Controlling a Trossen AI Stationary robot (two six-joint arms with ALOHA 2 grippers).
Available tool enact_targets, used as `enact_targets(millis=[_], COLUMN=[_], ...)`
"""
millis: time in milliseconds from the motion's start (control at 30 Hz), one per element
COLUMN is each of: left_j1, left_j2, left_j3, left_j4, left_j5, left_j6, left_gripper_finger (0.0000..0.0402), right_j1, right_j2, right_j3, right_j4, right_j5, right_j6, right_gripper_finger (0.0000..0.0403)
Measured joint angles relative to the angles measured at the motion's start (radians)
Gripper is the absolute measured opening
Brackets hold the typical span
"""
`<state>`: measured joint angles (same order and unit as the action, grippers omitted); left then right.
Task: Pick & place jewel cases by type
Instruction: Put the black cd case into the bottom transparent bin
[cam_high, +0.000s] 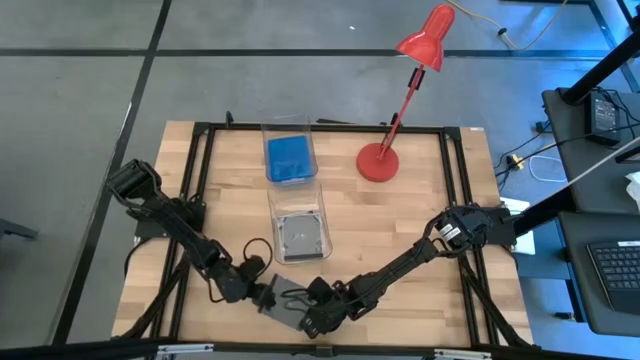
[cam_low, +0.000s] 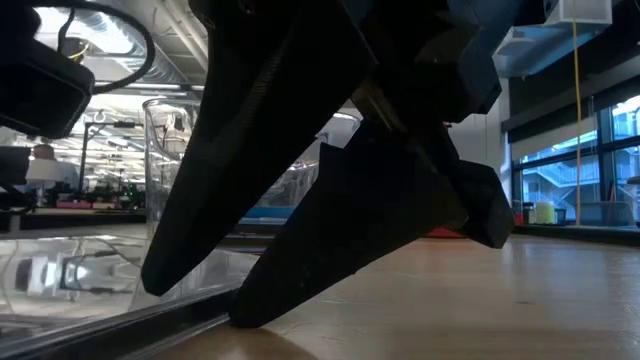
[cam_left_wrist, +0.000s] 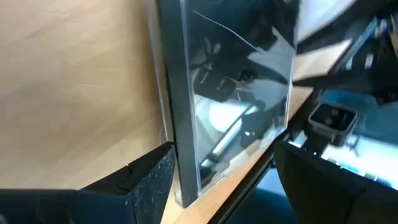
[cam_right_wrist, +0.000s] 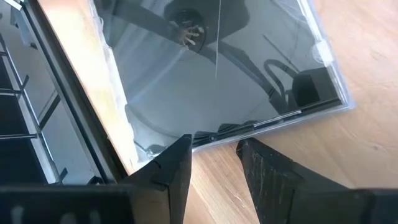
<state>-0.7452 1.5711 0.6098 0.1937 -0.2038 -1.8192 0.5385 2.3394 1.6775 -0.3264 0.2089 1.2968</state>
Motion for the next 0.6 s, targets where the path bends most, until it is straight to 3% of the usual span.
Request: enact_targets(millis=[300, 600], left_j1=[-0.005, -0.006], left_j2=[0.000, -0.001], left_j3=[-0.001, -0.002], left_j4=[0.039, 0.064], left_j5=[-0.060, -0.014], left_j6=[-0.108, -0.122], left_gripper_finger=[0.0267, 0.0267], right_j1=[-0.004, -0.005], right_j2=[0.000, 0.001], right_j3=[0.000, -0.001], right_j4=[0.014, 0.017], right_j5=[0.007, 0.072], right_j6=[0.004, -0.089], right_gripper_finger=[0.0144, 0.0144])
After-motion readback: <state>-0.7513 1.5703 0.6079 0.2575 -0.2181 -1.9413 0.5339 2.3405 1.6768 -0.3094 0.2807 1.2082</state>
